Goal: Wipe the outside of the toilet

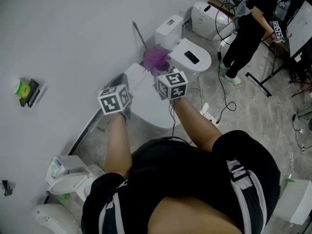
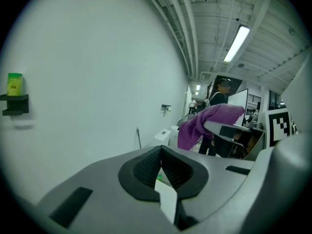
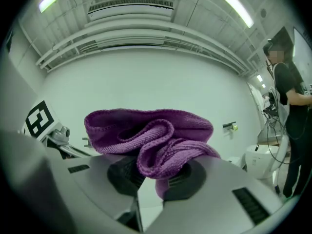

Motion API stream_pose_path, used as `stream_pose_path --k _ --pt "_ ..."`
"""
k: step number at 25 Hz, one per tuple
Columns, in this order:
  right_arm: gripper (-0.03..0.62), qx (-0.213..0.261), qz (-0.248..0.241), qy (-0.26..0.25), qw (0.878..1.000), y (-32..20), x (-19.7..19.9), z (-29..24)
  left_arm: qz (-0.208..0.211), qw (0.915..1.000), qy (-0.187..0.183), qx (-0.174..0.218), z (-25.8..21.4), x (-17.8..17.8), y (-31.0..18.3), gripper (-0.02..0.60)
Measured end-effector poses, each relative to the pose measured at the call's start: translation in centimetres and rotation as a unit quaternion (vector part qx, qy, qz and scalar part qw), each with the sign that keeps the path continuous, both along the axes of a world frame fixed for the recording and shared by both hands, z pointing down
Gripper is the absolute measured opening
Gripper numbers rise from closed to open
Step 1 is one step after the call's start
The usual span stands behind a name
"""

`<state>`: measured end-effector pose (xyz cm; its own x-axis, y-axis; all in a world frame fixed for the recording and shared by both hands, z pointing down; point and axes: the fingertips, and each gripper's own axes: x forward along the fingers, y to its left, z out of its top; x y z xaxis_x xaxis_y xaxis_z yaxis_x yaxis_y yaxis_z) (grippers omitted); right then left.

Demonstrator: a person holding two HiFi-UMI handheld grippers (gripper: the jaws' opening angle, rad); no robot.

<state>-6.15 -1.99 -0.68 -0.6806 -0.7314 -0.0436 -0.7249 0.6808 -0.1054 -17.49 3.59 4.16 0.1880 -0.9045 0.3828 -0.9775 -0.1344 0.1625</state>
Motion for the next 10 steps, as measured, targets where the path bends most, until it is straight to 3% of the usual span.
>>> stream_pose_path --k 10 --pt "0.067 0.035 -0.01 0.002 0.999 -0.3 -1.4 -3.3 0.001 0.9999 -0.009 -0.004 -0.4 -0.9 0.2 0.01"
